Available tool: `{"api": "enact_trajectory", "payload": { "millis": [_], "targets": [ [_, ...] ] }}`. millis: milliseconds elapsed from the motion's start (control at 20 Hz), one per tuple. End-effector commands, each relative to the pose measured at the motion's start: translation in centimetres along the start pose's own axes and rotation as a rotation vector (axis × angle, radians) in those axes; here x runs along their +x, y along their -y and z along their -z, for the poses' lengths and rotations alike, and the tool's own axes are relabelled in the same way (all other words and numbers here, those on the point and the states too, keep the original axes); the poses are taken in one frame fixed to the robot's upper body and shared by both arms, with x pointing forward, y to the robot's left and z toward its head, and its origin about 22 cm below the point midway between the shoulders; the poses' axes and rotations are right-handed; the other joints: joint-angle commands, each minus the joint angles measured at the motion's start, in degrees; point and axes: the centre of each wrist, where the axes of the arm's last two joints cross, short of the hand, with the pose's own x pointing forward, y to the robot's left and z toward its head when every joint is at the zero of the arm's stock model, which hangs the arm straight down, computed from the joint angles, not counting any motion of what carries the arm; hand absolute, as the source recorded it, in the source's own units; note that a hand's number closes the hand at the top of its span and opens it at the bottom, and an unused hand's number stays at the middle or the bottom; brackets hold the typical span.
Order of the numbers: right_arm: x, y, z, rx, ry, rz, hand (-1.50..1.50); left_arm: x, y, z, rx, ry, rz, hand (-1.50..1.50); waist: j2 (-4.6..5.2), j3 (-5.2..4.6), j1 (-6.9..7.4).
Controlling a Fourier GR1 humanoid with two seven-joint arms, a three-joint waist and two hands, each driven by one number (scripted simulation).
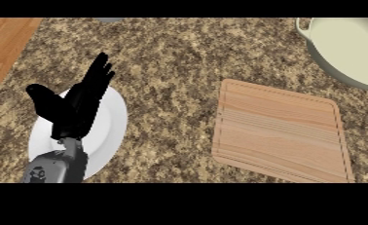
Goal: Pick the cupcake from the cutting board and place it in the pot
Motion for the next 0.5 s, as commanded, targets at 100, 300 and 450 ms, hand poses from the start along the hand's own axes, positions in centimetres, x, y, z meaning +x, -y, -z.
{"api": "enact_trajectory", "payload": {
  "millis": [100,300,450],
  "targets": [
    [-1.2,-3.9,0.4,0.156,0.008,-0.020,1.50,-0.5,-0.8,-0.6,0.018,-0.012,0.013,0.00,-0.03,0.01,-0.06],
    [-2.6,-5.1,0.7,0.171,-0.149,0.176,-1.50,0.2,0.0,-0.2,0.006,0.015,0.005,0.00,0.34,0.10,0.47],
    [-3.2,-5.2,1.1,0.238,-0.192,0.245,-1.50,0.2,0.3,-0.1,-0.019,0.026,-0.003,0.00,0.94,0.17,1.46]
  ]
}}
